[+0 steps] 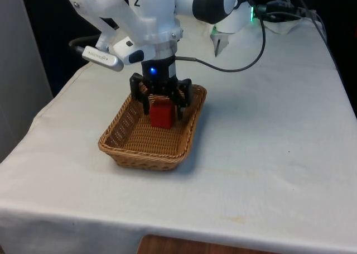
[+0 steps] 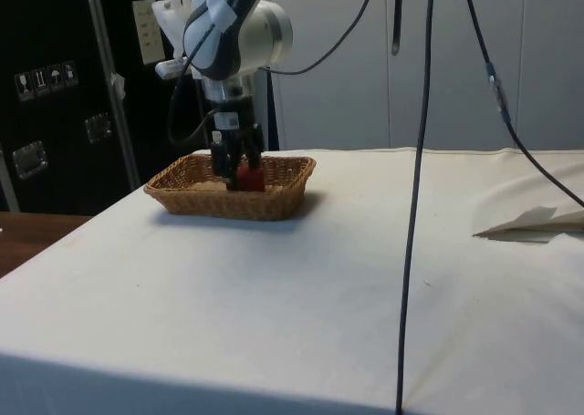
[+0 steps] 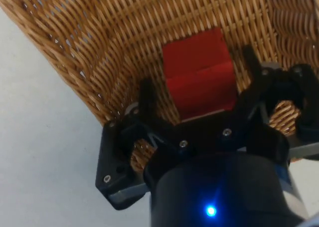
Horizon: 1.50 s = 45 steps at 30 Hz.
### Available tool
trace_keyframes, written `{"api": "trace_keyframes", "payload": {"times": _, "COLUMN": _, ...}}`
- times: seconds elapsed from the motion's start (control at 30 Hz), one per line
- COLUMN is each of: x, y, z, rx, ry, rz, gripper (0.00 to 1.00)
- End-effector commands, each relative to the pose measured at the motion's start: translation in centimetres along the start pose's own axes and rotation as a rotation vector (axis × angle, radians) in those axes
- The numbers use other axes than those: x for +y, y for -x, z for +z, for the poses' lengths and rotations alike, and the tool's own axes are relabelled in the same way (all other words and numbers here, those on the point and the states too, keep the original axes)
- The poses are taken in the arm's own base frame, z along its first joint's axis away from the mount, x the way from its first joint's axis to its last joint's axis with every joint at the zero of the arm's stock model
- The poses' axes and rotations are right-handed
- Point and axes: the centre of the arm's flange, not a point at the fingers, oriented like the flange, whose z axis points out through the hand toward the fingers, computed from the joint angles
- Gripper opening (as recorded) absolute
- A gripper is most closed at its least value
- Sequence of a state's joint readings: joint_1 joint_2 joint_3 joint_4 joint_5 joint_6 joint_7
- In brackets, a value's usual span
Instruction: Pick up the cube and place it into the basket.
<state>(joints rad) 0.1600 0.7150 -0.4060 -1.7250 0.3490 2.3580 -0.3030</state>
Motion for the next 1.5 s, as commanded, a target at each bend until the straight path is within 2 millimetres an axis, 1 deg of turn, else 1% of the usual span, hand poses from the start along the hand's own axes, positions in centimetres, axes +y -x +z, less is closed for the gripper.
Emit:
{"api": "trace_keyframes", "payload": {"times": 0.0, "x": 0.0, "y": -0.1, "z": 0.1, "rx": 0.001, "ry": -0.002, "rz": 0.001, "gripper": 0.84}}
{"api": "trace_keyframes", "payload": {"times": 0.03, "x": 0.0, "y": -0.1, "z": 0.1, "rx": 0.001, "ry": -0.002, "rz": 0.001, "gripper": 0.93}}
{"api": "trace_keyframes", "payload": {"times": 0.07, "x": 0.0, "y": -0.1, "z": 0.1, "rx": 0.001, "ry": -0.002, "rz": 0.001, "gripper": 0.99}}
{"api": "trace_keyframes", "payload": {"times": 0.1, "x": 0.0, "y": -0.1, "z": 0.1, "rx": 0.001, "ry": -0.002, "rz": 0.001, "gripper": 1.0}}
{"api": "trace_keyframes", "payload": {"times": 0.27, "x": 0.0, "y": -0.1, "z": 0.1, "rx": 0.001, "ry": -0.002, "rz": 0.001, "gripper": 1.0}}
{"api": "trace_keyframes", "payload": {"times": 0.43, "x": 0.1, "y": -0.1, "z": -0.4, "rx": 0.001, "ry": 0.0, "rz": 0.0, "gripper": 1.0}}
{"api": "trace_keyframes", "payload": {"times": 0.47, "x": 0.1, "y": -0.1, "z": -0.2, "rx": 0.004, "ry": 0.001, "rz": 0.001, "gripper": 1.0}}
{"api": "trace_keyframes", "payload": {"times": 0.5, "x": 0.1, "y": -0.1, "z": -0.9, "rx": 0.003, "ry": 0.002, "rz": 0.0, "gripper": 1.0}}
{"api": "trace_keyframes", "payload": {"times": 0.77, "x": 0.2, "y": -0.2, "z": -3.1, "rx": 0.006, "ry": 0.005, "rz": -0.002, "gripper": 1.0}}
{"api": "trace_keyframes", "payload": {"times": 0.8, "x": 0.2, "y": -0.3, "z": -2.9, "rx": 0.009, "ry": -0.003, "rz": -0.005, "gripper": 1.0}}
{"api": "trace_keyframes", "payload": {"times": 0.83, "x": 0.2, "y": -0.2, "z": -3.6, "rx": 0.006, "ry": 0.006, "rz": -0.004, "gripper": 1.0}}
{"api": "trace_keyframes", "payload": {"times": 1.0, "x": 0.3, "y": -0.2, "z": -4.9, "rx": 0.005, "ry": 0.006, "rz": -0.005, "gripper": 1.0}}
{"api": "trace_keyframes", "payload": {"times": 1.03, "x": 0.3, "y": -0.2, "z": -5.4, "rx": 0.007, "ry": 0.004, "rz": -0.005, "gripper": 1.0}}
{"api": "trace_keyframes", "payload": {"times": 1.1, "x": 0.2, "y": -0.2, "z": -5.8, "rx": 0.007, "ry": 0.003, "rz": -0.008, "gripper": 1.0}}
{"api": "trace_keyframes", "payload": {"times": 1.13, "x": 0.3, "y": -0.3, "z": -5.6, "rx": 0.012, "ry": -0.004, "rz": -0.01, "gripper": 1.0}}
{"api": "trace_keyframes", "payload": {"times": 1.17, "x": 0.2, "y": -0.2, "z": -6.1, "rx": 0.008, "ry": 0.002, "rz": -0.008, "gripper": 1.0}}
{"api": "trace_keyframes", "payload": {"times": 1.37, "x": 0.3, "y": -0.1, "z": -7.7, "rx": 0.013, "ry": -0.008, "rz": -0.013, "gripper": 1.0}}
{"api": "trace_keyframes", "payload": {"times": 1.43, "x": 0.3, "y": 0.0, "z": -8.2, "rx": 0.014, "ry": -0.01, "rz": -0.014, "gripper": 1.0}}
{"api": "trace_keyframes", "payload": {"times": 1.47, "x": 0.3, "y": -0.2, "z": -8.0, "rx": 0.017, "ry": -0.016, "rz": -0.015, "gripper": 1.0}}
